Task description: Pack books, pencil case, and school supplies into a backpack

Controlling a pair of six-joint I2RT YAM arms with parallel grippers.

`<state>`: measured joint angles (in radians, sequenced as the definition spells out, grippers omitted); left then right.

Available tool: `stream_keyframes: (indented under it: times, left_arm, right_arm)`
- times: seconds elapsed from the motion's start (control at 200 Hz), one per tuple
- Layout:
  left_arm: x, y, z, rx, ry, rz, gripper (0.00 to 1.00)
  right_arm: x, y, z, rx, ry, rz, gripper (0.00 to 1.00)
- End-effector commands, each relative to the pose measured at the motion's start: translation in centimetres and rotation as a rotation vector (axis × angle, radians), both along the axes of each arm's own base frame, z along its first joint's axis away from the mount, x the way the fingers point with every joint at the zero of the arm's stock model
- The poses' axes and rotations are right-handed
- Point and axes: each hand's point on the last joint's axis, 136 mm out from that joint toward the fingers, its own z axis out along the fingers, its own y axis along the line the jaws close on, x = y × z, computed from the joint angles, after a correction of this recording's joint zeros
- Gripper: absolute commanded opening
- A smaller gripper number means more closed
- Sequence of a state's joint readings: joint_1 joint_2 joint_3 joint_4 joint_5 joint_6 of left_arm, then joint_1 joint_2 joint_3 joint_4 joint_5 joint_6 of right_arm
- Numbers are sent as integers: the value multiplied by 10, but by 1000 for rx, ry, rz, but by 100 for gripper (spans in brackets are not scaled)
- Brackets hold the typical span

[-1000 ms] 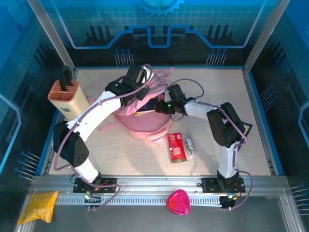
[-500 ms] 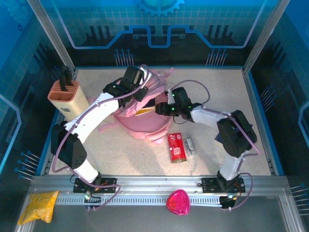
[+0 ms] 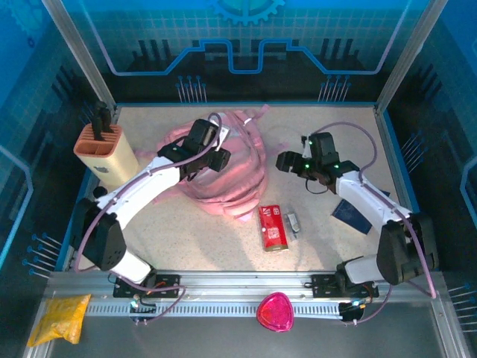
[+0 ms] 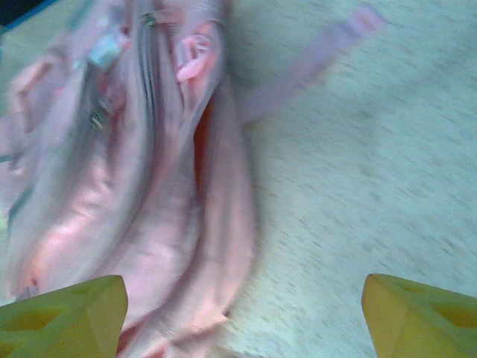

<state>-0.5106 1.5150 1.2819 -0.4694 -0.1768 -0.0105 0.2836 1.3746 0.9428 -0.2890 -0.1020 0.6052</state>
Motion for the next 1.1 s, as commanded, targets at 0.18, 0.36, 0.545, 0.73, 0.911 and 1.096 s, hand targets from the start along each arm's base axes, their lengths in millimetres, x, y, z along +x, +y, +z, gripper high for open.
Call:
stream_keyframes:
  times: [0.18, 0.36, 0.545, 0.73, 0.911, 1.096]
  left_arm:
    - [-45, -59, 32, -456, 60, 23, 57]
    - [-62, -109, 17, -571, 139, -20, 59]
    - [-73, -155, 0, -593, 216, -76, 60]
    - [-76, -174, -15, -591, 245, -76, 65]
    - [-74, -176, -22, -600, 253, -64, 68]
    - [-72, -172, -28, -577, 254, -39, 71]
  right_arm:
    - [-52, -103, -45, -91, 176, -326, 94]
    - [-60, -149, -57, -147, 221, -497, 100]
    - [-62, -183, -71, -21, 246, -656, 100]
    - [-61, -197, -86, 13, 271, -710, 100]
    - [-61, -197, -105, 38, 337, -709, 100]
    - [-61, -183, -121, 87, 379, -665, 100]
